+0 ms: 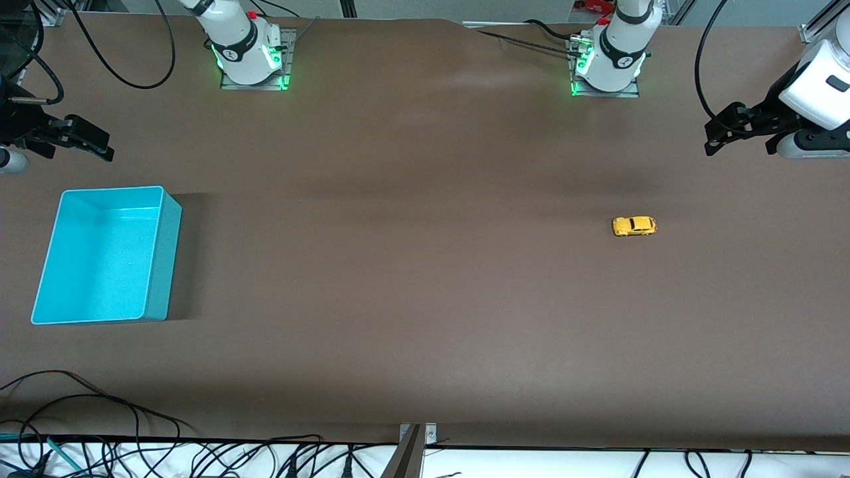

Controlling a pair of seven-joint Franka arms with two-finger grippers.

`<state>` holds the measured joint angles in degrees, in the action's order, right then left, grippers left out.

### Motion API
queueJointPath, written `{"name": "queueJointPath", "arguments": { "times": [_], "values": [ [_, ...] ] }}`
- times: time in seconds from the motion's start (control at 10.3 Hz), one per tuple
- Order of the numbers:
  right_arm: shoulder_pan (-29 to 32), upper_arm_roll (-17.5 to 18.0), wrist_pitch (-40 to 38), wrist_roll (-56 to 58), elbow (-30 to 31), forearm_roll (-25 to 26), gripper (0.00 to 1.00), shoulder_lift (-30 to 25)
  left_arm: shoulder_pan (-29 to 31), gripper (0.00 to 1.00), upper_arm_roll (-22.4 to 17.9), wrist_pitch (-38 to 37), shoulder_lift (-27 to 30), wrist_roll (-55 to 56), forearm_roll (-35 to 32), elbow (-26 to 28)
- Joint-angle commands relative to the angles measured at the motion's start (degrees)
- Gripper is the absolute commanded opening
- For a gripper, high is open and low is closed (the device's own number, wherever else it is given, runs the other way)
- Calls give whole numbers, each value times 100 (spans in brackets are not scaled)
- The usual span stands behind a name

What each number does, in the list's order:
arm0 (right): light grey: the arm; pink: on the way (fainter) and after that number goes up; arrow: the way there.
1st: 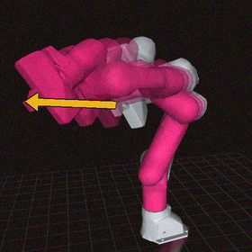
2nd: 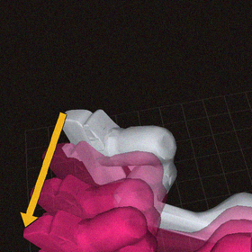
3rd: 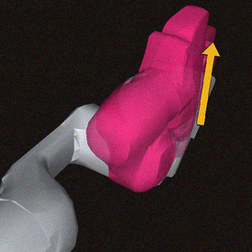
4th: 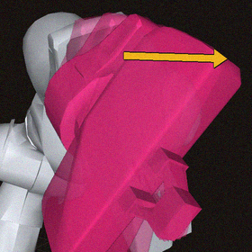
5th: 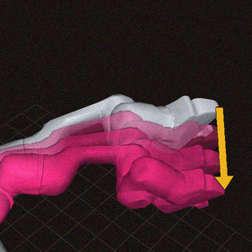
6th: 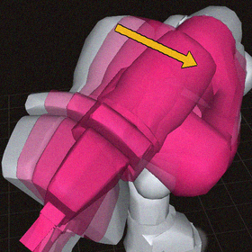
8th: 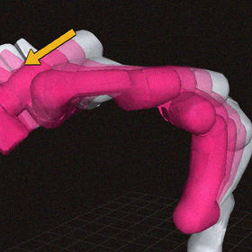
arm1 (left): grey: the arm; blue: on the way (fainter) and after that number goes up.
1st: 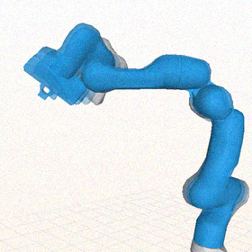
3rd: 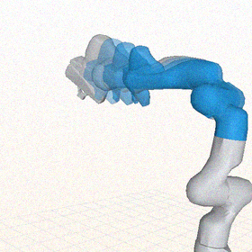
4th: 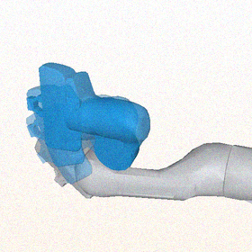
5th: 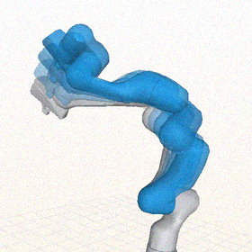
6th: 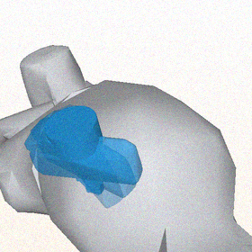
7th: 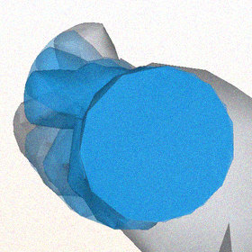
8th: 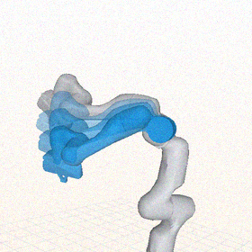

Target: Wind up and store yellow beetle car

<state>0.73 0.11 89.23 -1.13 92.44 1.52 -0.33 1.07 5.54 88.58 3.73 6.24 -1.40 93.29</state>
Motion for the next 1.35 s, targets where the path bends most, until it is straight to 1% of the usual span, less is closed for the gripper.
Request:
{"name": "queueJointPath", "arguments": {
  "times": [0.0,0.39,0.77,1.06,1.26],
  "values": [
    [50,24,-28,17,-121,-117,100,50,-2,100,-9,36,216,-132,113,224],
    [50,24,-28,17,-121,-117,100,50,16,100,-53,1036,207,-132,61,1127],
    [50,24,-28,17,-121,-117,100,50,25,100,-105,1907,128,-132,52,1892],
    [50,24,-28,17,-121,-117,100,50,25,100,-105,1961,-91,-141,61,1991],
    [50,24,-28,17,-121,-117,100,50,7,100,-105,2118,-223,-141,96,2192]
  ]
}}
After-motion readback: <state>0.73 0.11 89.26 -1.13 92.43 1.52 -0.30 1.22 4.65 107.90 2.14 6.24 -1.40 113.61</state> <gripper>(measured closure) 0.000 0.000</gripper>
